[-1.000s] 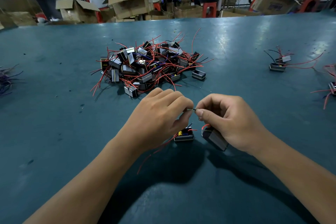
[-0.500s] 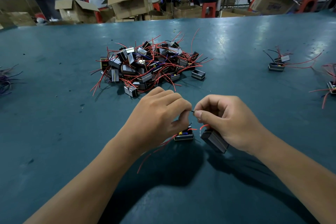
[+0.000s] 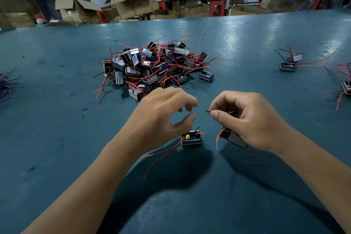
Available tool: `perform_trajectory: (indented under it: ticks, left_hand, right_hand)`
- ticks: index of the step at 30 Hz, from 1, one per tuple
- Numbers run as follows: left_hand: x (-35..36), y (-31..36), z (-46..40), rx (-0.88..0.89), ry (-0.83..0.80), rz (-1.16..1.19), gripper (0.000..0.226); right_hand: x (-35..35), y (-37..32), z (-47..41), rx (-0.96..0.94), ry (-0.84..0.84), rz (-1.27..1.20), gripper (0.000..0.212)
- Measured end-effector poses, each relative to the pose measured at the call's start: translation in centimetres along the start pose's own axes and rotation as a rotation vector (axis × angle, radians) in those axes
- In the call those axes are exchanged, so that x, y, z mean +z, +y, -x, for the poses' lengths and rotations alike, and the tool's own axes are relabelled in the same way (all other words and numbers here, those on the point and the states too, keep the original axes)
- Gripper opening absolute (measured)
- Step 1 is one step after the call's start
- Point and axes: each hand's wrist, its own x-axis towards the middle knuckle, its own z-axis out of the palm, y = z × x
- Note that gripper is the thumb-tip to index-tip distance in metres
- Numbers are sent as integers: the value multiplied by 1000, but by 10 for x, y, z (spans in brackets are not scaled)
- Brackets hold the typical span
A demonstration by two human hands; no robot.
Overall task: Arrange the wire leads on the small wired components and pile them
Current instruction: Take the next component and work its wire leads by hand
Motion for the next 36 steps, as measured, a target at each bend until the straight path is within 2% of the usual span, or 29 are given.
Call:
perform_trajectory:
  ticks: [4,16,23,30,33,36]
  left_hand:
    - [5,6,-3,39,-23,-25,18]
    - [7,15,-4,18,-36,-66,20]
    - [13,17,-4,-9,41,-116,6]
    - [17,23,-5,-78,67,-140,8]
    - [19,25,-5,-259,42,18,15]
    - [21,24,-5,-444,-1,223,8]
  right_hand:
    - [1,0,1,-28,-33,-5,6]
    - [2,0,1,-56,-52,4,5]
    - [4,-3,1,-71,-22,12,8]
    - [6,-4,2,-103,34,105,16]
    - [6,-5,2,-139,38,154,14]
    - [6,-5,2,-221,36,312,10]
